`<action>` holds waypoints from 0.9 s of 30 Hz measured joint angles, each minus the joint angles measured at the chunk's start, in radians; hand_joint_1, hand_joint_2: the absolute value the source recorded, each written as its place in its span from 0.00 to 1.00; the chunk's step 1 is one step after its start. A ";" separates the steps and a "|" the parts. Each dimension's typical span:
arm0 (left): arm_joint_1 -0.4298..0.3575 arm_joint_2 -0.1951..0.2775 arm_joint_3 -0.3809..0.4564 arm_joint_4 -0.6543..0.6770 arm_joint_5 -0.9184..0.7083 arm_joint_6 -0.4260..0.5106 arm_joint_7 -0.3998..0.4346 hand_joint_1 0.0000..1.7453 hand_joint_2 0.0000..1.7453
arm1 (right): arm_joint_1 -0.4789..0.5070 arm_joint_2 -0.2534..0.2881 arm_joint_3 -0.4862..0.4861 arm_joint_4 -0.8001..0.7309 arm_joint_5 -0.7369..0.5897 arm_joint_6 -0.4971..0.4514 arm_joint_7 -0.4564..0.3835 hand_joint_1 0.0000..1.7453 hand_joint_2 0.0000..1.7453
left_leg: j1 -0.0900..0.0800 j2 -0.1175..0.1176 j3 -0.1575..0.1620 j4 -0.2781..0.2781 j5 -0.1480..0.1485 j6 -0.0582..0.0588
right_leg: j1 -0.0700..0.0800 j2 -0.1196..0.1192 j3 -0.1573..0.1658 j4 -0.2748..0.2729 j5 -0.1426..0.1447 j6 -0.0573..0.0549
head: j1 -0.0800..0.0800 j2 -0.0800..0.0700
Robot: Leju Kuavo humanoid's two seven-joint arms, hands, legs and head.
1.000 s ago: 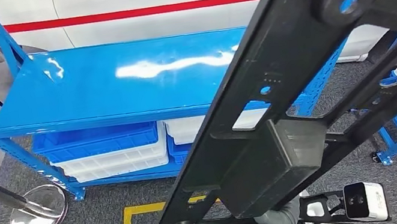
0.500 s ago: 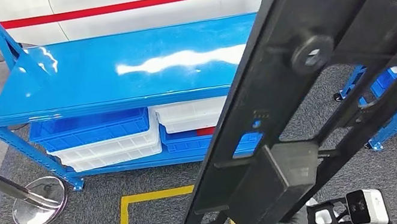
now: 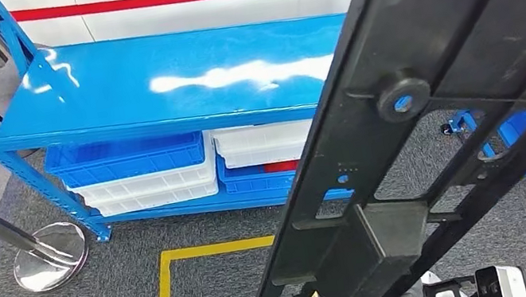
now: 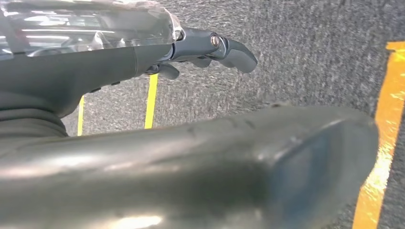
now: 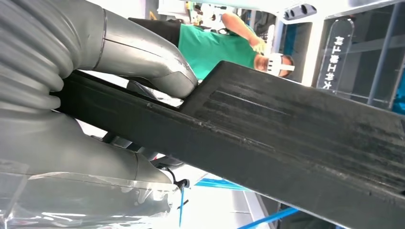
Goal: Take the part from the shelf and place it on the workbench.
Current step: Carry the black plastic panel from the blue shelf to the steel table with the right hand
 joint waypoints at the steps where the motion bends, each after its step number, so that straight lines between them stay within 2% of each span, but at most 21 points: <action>1: 0.001 0.000 -0.002 0.000 0.000 -0.002 0.003 0.00 0.00 | 0.009 0.000 -0.003 -0.004 0.006 -0.001 0.000 1.00 1.00 | -0.001 -0.003 -0.004 0.001 0.002 0.002 | 0.000 0.000 -0.031 0.067 -0.028 0.002 | 0.000 0.000; 2: 0.002 0.000 -0.003 0.001 0.000 -0.004 0.004 0.00 0.00 | 0.017 0.000 -0.005 -0.008 0.013 -0.004 0.000 1.00 1.00 | -0.002 -0.009 -0.006 0.002 0.003 0.003 | 0.000 0.000 -0.053 0.114 -0.040 0.003 | 0.000 0.000; 3: 0.003 0.000 -0.005 0.001 0.000 -0.006 0.004 0.00 0.00 | 0.022 0.000 -0.007 -0.011 0.019 -0.008 0.000 1.00 1.00 | -0.003 -0.015 -0.008 0.004 0.003 0.003 | 0.000 0.001 -0.058 0.126 -0.031 0.002 | 0.000 0.000; 4: 0.003 0.000 -0.008 0.001 0.000 -0.010 0.003 0.00 0.00 | 0.025 0.000 -0.009 -0.014 0.025 -0.014 0.000 1.00 1.00 | -0.004 -0.023 -0.009 0.006 0.003 0.003 | 0.000 0.003 -0.044 0.098 -0.003 0.001 | 0.000 0.000; 5: 0.003 0.000 -0.010 0.001 0.000 -0.014 0.000 0.00 0.00 | 0.025 0.000 -0.010 -0.017 0.032 -0.022 0.000 1.00 1.00 | -0.005 -0.031 -0.009 0.008 0.003 0.003 | 0.000 0.010 -0.015 0.038 0.036 -0.004 | 0.000 0.000; 7: -0.001 -0.002 -0.018 0.001 0.000 -0.023 -0.007 0.00 0.00 | 0.027 -0.001 -0.010 -0.026 0.044 -0.040 0.000 1.00 1.00 | -0.006 -0.048 -0.013 0.013 0.005 -0.001 | 0.000 0.046 0.046 -0.092 0.091 -0.016 | 0.000 0.000; 8: -0.004 -0.003 -0.021 0.001 0.000 -0.027 -0.010 0.00 0.00 | 0.029 -0.001 -0.010 -0.030 0.049 -0.048 0.000 1.00 1.00 | -0.006 -0.057 -0.018 0.015 0.007 -0.005 | 0.001 0.060 0.062 -0.129 0.101 -0.021 | 0.000 0.000; 9: -0.005 -0.004 -0.023 0.001 0.000 -0.031 -0.012 0.00 0.00 | 0.032 -0.001 -0.010 -0.035 0.055 -0.056 0.000 1.00 1.00 | -0.005 -0.066 -0.023 0.016 0.010 -0.011 | 0.002 0.068 0.066 -0.144 0.100 -0.023 | 0.000 0.000; 11: -0.004 -0.004 -0.024 0.001 0.000 -0.036 -0.013 0.00 0.00 | 0.038 -0.001 -0.009 -0.046 0.073 -0.075 0.000 1.00 1.00 | -0.002 -0.079 -0.032 0.015 0.014 -0.024 | 0.000 0.051 0.066 -0.154 0.104 -0.027 | 0.000 0.000; 13: -0.002 -0.002 -0.026 0.002 0.000 -0.040 -0.014 0.00 0.00 | 0.034 0.001 0.001 -0.052 0.091 -0.102 0.000 1.00 1.00 | -0.004 -0.059 -0.045 0.041 -0.005 -0.035 | -0.006 0.031 0.069 -0.167 0.112 -0.035 | 0.000 0.000; 14: -0.003 -0.001 -0.027 0.002 0.000 -0.042 -0.015 0.00 0.00 | 0.027 0.002 0.010 -0.052 0.097 -0.118 0.000 1.00 1.00 | -0.004 -0.041 -0.064 0.083 -0.031 -0.040 | -0.009 0.020 0.070 -0.171 0.115 -0.038 | 0.000 0.000; 16: -0.007 0.000 -0.030 0.002 0.000 -0.044 -0.017 0.00 0.00 | 0.002 0.004 0.033 -0.047 0.102 -0.148 0.000 1.00 1.00 | 0.000 -0.018 -0.123 0.214 -0.096 -0.051 | -0.007 -0.004 0.069 -0.171 0.116 -0.041 | 0.000 0.000; 17: -0.009 0.002 -0.033 0.002 0.000 -0.044 -0.016 0.00 0.00 | -0.018 0.003 0.045 -0.041 0.101 -0.159 0.000 1.00 1.00 | 0.002 -0.014 -0.149 0.272 -0.115 -0.055 | -0.007 -0.016 0.067 -0.170 0.116 -0.041 | 0.000 0.000; 18: -0.010 0.003 -0.036 0.002 0.000 -0.045 -0.014 0.00 0.00 | -0.043 0.003 0.058 -0.032 0.096 -0.168 0.000 1.00 1.00 | 0.004 -0.012 -0.159 0.298 -0.117 -0.059 | -0.007 -0.027 0.066 -0.168 0.115 -0.041 | 0.000 0.000; 19: -0.011 0.005 -0.040 0.002 0.000 -0.046 -0.011 0.00 0.00 | -0.074 0.001 0.072 -0.021 0.084 -0.173 0.000 1.00 1.00 | 0.006 -0.008 -0.150 0.283 -0.099 -0.061 | -0.007 -0.037 0.065 -0.166 0.115 -0.040 | 0.000 0.000; 20: -0.012 0.008 -0.044 0.002 -0.001 -0.047 -0.006 0.00 0.00 | -0.109 -0.001 0.086 -0.008 0.065 -0.177 0.001 1.00 1.00 | 0.007 0.000 -0.120 0.230 -0.067 -0.062 | -0.007 -0.047 0.065 -0.164 0.114 -0.038 | 0.000 0.000; 21: -0.015 0.011 -0.048 0.002 -0.001 -0.048 -0.001 0.00 0.00 | -0.146 -0.005 0.098 0.005 0.040 -0.180 0.001 1.00 1.00 | 0.008 0.019 -0.082 0.156 -0.037 -0.062 | -0.007 -0.056 0.065 -0.162 0.113 -0.035 | 0.000 0.000; 23: -0.027 0.016 -0.053 0.002 -0.002 -0.047 0.006 0.00 0.00 | -0.215 -0.014 0.118 0.027 -0.011 -0.182 0.003 1.00 1.00 | 0.002 0.050 -0.028 0.043 0.000 -0.050 | -0.001 -0.074 0.065 -0.156 0.109 -0.025 | 0.000 0.000; 24: -0.031 0.017 -0.057 0.003 -0.002 -0.044 0.009 0.00 0.00 | -0.243 -0.019 0.128 0.037 -0.028 -0.181 0.003 1.00 1.00 | -0.002 0.057 -0.021 0.022 0.003 -0.041 | 0.002 -0.082 0.064 -0.155 0.109 -0.020 | 0.000 0.000; 26: -0.031 0.019 -0.065 0.003 -0.002 -0.039 0.013 0.00 0.00 | -0.286 -0.025 0.153 0.057 -0.042 -0.175 0.003 1.00 1.00 | -0.006 0.038 -0.027 0.019 0.007 -0.024 | 0.003 -0.099 0.063 -0.155 0.109 -0.010 | 0.000 0.000; 27: -0.029 0.019 -0.068 0.003 -0.002 -0.037 0.014 0.00 0.00 | -0.303 -0.027 0.168 0.066 -0.043 -0.171 0.004 1.00 1.00 | -0.005 0.030 -0.029 0.016 0.011 -0.017 | 0.001 -0.094 0.061 -0.151 0.104 -0.005 | 0.000 0.000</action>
